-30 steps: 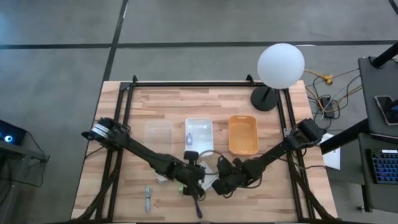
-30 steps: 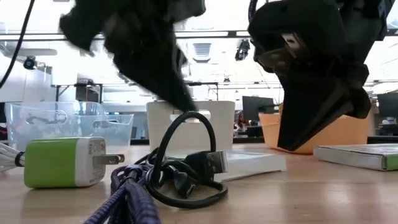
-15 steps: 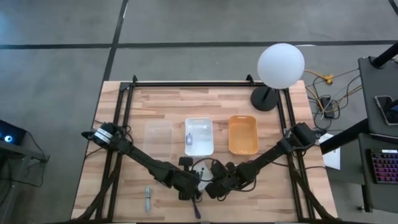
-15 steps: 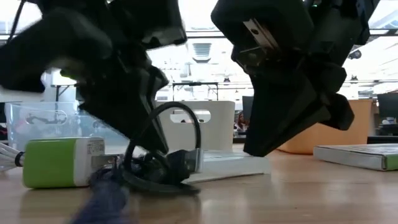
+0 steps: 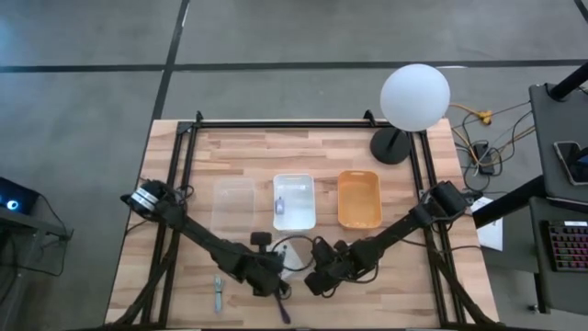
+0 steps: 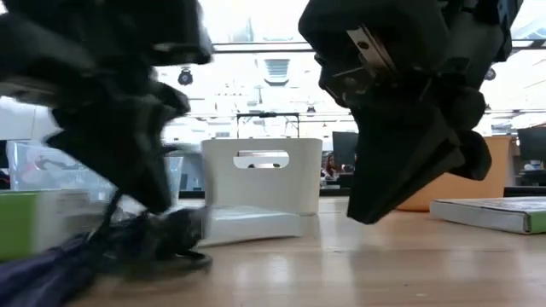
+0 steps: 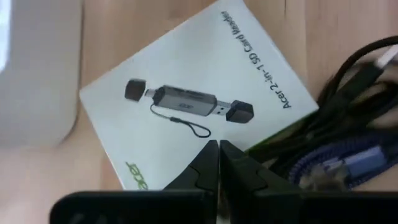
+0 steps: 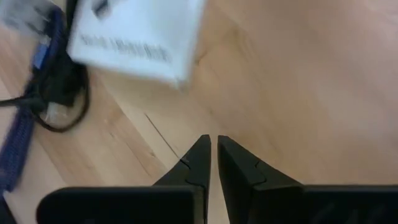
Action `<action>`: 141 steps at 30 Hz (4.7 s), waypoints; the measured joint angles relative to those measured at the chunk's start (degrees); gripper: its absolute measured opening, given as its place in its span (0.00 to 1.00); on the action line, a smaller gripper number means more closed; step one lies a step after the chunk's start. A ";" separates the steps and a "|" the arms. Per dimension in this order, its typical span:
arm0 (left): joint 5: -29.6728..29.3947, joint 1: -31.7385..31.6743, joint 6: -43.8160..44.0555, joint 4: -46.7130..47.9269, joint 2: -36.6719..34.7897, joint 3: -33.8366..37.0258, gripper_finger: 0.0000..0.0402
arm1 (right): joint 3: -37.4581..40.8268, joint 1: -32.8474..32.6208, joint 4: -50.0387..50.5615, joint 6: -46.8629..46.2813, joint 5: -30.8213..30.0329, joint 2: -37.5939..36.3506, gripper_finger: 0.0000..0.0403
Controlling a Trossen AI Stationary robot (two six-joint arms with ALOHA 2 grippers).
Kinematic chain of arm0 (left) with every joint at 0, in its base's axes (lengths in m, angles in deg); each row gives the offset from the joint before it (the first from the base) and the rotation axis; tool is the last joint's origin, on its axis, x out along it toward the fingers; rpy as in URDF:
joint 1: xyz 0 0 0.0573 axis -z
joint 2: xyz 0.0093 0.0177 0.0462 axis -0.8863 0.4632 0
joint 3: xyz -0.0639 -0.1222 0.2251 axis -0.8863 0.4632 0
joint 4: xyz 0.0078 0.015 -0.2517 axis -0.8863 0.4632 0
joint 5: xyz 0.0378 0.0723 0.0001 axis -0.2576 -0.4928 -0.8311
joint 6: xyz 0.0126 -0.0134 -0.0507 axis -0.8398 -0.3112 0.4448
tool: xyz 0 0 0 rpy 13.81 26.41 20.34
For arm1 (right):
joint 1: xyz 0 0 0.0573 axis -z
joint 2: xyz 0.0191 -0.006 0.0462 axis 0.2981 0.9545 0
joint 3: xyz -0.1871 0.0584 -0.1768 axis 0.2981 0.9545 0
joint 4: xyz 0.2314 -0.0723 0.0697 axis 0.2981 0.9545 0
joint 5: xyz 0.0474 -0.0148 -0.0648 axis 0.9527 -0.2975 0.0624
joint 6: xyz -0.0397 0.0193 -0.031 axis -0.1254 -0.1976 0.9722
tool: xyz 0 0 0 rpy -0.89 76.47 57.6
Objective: Pick and place items into bin
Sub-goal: Put the left white card reader box into the orange bin
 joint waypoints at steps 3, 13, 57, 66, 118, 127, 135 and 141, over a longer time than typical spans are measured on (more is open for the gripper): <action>-1.78 -0.07 0.24 0.55 -2.70 0.79 0.00 | -0.10 0.00 -0.15 0.08 -0.62 0.03 0.09; -0.79 -0.28 -0.07 -10.47 -0.79 5.29 0.00 | -9.34 1.16 -2.02 13.24 -2.15 2.17 0.22; 3.21 2.09 9.35 -6.90 -1.43 4.79 0.00 | -5.84 -1.19 4.00 -7.58 -0.30 6.11 0.17; 5.21 1.95 9.24 -11.84 0.73 5.01 0.00 | -6.71 -0.27 6.61 -7.32 -5.29 5.17 0.17; -2.99 -0.18 9.54 -18.68 2.77 6.01 0.00 | -11.64 4.51 11.23 18.07 4.37 5.08 0.17; -3.03 -0.19 10.73 -18.60 2.57 6.01 0.00 | -8.94 3.51 11.34 16.31 5.49 5.40 0.17; -3.27 -0.44 10.50 -18.23 1.85 5.57 0.00 | -8.20 2.83 10.73 15.41 5.41 5.53 0.17; -3.24 -0.51 10.64 -17.10 1.85 5.73 0.00 | -8.04 2.81 9.88 15.41 5.42 6.45 0.17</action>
